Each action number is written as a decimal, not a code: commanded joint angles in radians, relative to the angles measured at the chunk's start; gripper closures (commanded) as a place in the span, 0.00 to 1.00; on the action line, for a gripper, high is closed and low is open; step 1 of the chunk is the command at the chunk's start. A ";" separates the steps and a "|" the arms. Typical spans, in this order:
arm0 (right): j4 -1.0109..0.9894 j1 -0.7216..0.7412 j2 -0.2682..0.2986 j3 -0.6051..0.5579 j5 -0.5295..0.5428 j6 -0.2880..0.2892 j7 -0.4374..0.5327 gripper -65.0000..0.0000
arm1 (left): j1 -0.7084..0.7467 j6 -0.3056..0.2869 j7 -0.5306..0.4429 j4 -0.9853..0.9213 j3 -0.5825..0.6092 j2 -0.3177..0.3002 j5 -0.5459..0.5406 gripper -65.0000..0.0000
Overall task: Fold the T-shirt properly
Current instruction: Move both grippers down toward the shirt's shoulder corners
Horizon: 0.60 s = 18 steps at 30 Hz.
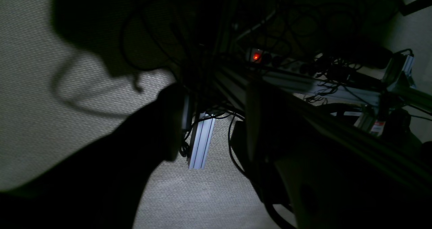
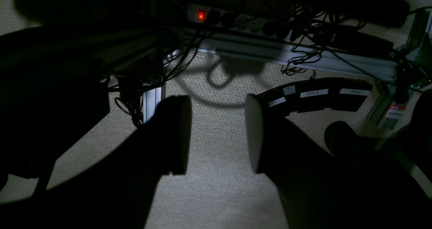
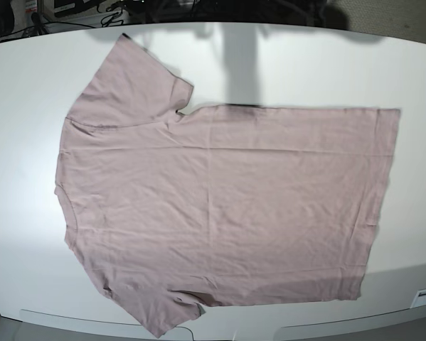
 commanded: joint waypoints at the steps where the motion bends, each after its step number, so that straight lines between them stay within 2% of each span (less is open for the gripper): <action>1: 0.006 -0.003 0.005 0.003 0.001 -0.003 0.012 0.58 | 0.012 -0.003 -0.016 0.007 0.000 -0.003 -0.008 0.54; 18: 0.006 -0.005 0.005 0.003 0.000 -0.003 0.013 0.58 | 0.022 -0.003 -0.033 0.008 0.000 -0.003 -0.008 0.54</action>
